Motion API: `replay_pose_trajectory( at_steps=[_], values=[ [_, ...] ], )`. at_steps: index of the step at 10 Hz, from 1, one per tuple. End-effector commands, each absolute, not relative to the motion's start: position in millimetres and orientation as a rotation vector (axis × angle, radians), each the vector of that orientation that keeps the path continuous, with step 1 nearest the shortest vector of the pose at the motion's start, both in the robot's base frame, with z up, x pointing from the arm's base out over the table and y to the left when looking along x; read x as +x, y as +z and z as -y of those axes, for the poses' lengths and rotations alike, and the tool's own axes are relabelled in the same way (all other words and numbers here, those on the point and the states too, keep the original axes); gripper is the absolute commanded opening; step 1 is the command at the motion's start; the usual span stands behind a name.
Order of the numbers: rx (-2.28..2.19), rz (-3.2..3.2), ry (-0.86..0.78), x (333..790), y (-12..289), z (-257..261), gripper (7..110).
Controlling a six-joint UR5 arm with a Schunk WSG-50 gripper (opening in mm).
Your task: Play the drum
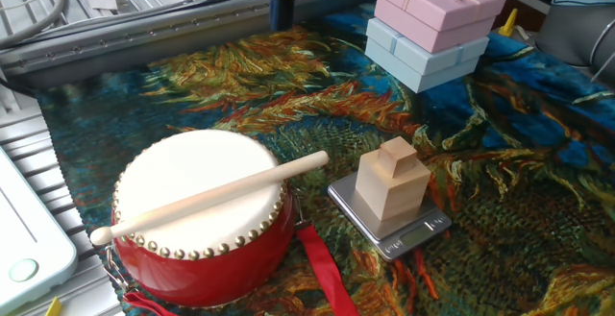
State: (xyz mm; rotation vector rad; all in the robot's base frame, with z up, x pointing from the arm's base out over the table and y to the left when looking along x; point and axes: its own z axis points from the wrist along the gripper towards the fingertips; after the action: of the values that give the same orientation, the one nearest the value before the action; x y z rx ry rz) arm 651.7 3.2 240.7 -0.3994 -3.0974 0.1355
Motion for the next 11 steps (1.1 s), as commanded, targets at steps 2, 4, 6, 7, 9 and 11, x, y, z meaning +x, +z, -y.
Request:
replay_pose_trajectory(
  at_steps=[2, 4, 6, 7, 9, 11],
  values=[
    [-0.432, 3.092, 0.087, 669, 244, -32, 7],
    [-0.439, 3.094, 0.063, 678, 246, -45, 7],
    [-0.398, 3.139, 0.014, 692, 246, -56, 7],
    [-0.384, 3.165, -0.04, 700, 242, -63, 7],
    [-0.379, 3.179, -0.057, 706, 233, -66, 7],
    [-0.374, 3.168, 0.012, 703, 228, -55, 7]
  ],
)
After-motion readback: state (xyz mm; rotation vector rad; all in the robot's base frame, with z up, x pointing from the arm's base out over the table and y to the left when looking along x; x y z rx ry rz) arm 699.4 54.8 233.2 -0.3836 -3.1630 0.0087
